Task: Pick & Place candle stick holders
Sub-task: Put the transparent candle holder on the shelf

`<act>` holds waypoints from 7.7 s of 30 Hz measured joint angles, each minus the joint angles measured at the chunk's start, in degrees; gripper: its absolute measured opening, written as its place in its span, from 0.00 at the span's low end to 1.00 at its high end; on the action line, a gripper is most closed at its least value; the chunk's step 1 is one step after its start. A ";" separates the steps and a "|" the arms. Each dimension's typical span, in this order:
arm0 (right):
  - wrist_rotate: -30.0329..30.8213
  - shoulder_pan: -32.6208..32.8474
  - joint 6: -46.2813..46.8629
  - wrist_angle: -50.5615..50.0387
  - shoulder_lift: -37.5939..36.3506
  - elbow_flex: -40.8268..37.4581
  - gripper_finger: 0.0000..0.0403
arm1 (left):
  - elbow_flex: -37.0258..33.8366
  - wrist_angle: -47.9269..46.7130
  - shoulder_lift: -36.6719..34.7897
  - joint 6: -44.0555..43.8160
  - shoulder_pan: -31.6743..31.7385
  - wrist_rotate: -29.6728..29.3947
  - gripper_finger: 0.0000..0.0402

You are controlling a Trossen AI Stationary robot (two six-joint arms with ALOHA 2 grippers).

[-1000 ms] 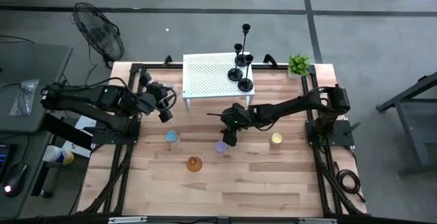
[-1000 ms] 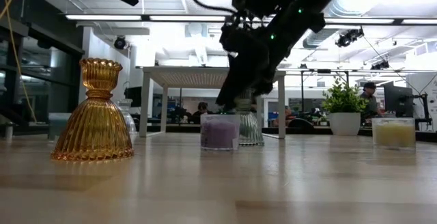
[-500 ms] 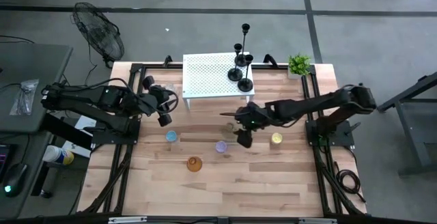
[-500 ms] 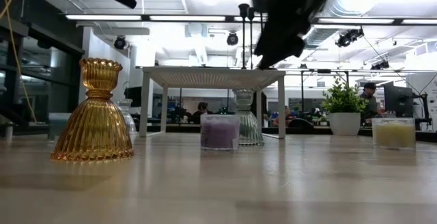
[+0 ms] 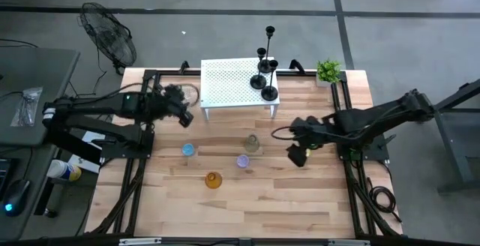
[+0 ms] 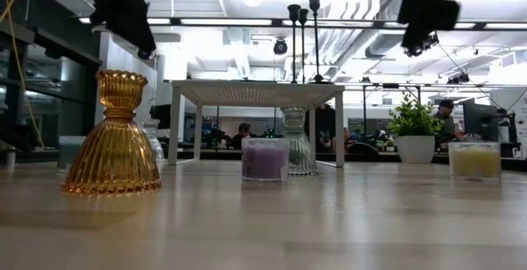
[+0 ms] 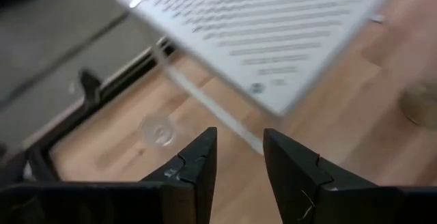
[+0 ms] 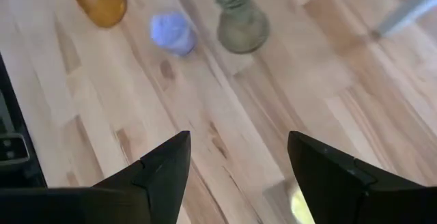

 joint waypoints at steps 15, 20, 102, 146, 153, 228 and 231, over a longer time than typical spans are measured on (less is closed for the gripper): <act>7.77 3.80 8.87 -9.04 -9.32 0.01 0.59 | -0.02 0.44 9.01 1.49 38.15 27.00 0.29; 7.98 4.72 9.32 -12.97 -9.32 0.01 0.59 | -0.02 1.16 14.85 6.82 44.35 39.79 0.29; 17.09 18.66 21.24 -25.20 -12.90 0.00 0.59 | 1.31 4.37 28.39 11.76 50.44 44.37 0.05; 17.10 18.64 20.76 -25.55 -12.88 0.01 0.59 | 73.77 -28.41 49.64 18.82 42.97 48.96 0.05; 17.12 18.64 20.76 -25.57 -12.88 0.01 0.59 | 79.21 -26.43 56.03 17.24 39.45 49.64 0.05; 18.41 17.04 21.18 -25.18 -12.88 0.01 0.59 | 77.16 -13.63 64.96 5.72 32.29 43.07 0.05; 18.41 17.04 21.18 -25.18 -12.88 0.01 0.59 | 77.20 -13.50 64.93 5.71 32.38 42.42 0.05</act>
